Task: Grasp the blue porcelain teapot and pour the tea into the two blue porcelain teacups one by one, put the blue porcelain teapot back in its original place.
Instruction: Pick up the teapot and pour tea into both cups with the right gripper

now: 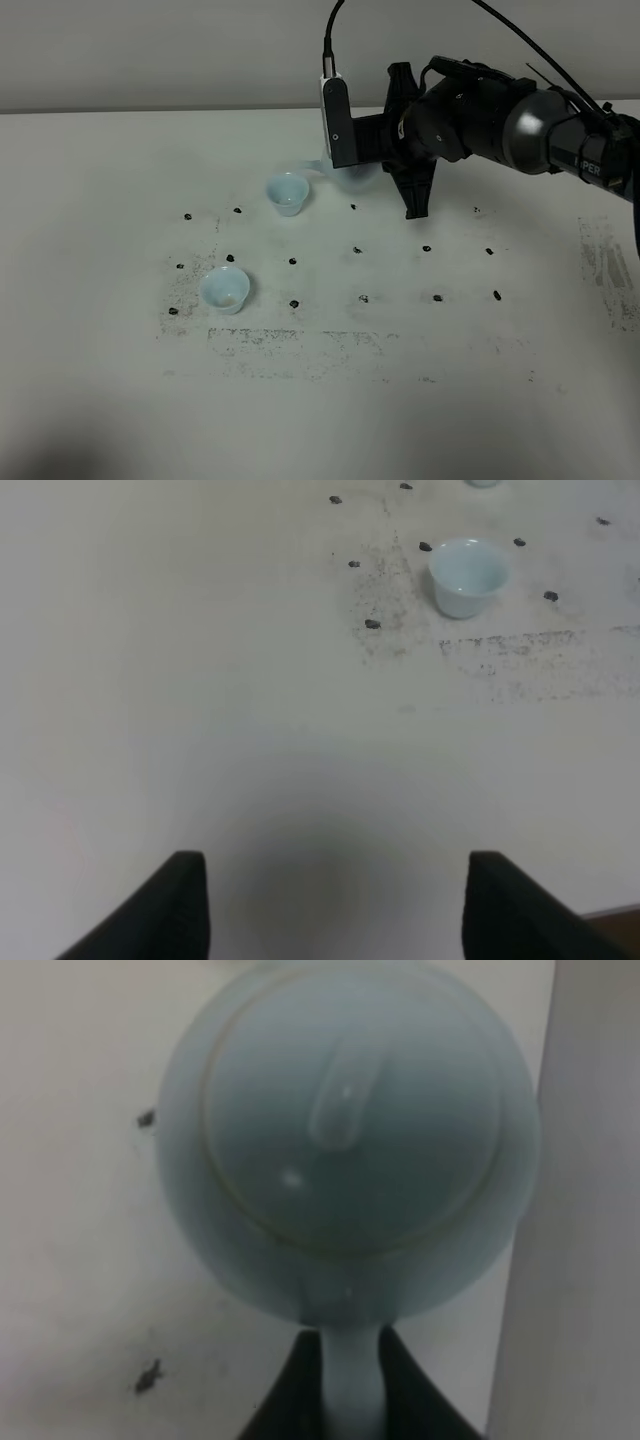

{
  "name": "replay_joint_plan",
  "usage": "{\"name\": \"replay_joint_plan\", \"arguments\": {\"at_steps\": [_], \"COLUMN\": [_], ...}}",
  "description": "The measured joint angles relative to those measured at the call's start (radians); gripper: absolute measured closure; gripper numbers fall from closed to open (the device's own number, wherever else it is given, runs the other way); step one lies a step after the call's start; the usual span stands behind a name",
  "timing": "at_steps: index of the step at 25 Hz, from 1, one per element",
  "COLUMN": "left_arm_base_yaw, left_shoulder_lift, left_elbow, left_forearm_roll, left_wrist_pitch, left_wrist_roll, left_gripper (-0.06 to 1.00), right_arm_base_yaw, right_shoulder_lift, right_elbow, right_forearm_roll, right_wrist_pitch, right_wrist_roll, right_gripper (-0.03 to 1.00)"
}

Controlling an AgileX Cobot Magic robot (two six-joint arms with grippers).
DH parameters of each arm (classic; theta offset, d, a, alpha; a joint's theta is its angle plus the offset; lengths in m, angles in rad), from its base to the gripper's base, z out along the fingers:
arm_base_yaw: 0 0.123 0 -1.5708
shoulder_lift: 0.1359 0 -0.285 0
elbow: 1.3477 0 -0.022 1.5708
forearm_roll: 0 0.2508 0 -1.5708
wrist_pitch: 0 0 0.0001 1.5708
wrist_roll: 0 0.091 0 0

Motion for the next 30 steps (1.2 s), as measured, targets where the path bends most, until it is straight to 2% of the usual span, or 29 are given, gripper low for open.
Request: {"name": "replay_joint_plan", "arguments": {"at_steps": [13, 30], "left_arm_base_yaw": [0.000, 0.000], "left_shoulder_lift": [0.000, 0.000], "left_elbow": [0.000, 0.000], "left_forearm_roll": [0.000, 0.000], "left_wrist_pitch": [0.001, 0.001], "left_wrist_roll": [0.000, 0.000], "left_gripper": [0.38, 0.38], "right_arm_base_yaw": [0.027, 0.046], "right_shoulder_lift": [0.000, 0.000], "right_elbow": [0.000, 0.000], "right_forearm_roll": [-0.064, -0.232], "right_wrist_pitch": [-0.040, -0.061], "right_wrist_roll": [-0.019, -0.032], "right_gripper": [0.89, 0.89]}}
